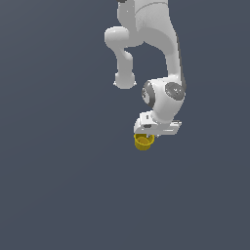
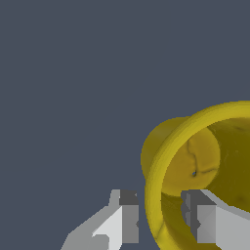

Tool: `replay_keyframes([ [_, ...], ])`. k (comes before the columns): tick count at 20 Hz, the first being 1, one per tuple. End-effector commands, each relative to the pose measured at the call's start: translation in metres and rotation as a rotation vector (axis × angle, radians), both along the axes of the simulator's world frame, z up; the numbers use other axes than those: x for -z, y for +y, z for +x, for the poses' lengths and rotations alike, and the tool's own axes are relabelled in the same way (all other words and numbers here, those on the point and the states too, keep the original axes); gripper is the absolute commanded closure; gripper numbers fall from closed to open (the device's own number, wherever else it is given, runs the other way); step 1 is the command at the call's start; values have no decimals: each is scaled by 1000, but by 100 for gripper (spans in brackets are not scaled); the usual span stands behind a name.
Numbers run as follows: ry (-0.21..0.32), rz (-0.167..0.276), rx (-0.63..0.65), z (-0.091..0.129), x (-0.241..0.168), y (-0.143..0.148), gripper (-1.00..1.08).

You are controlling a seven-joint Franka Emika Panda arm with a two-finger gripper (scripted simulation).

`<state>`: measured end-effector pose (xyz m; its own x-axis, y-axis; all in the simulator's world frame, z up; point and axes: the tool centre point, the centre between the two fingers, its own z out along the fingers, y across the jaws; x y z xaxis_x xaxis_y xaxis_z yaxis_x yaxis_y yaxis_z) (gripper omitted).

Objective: Pick up the object and move it to a goal position.

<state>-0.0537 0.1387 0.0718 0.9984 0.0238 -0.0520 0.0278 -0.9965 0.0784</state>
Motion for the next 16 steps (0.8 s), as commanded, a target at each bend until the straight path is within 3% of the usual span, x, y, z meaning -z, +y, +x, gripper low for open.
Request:
replay_keyframes([
  [1, -1, 0, 0, 0, 1, 0, 108],
  [11, -3, 0, 0, 1, 0, 0, 108],
  [16, -3, 0, 0, 1, -3, -14, 108],
])
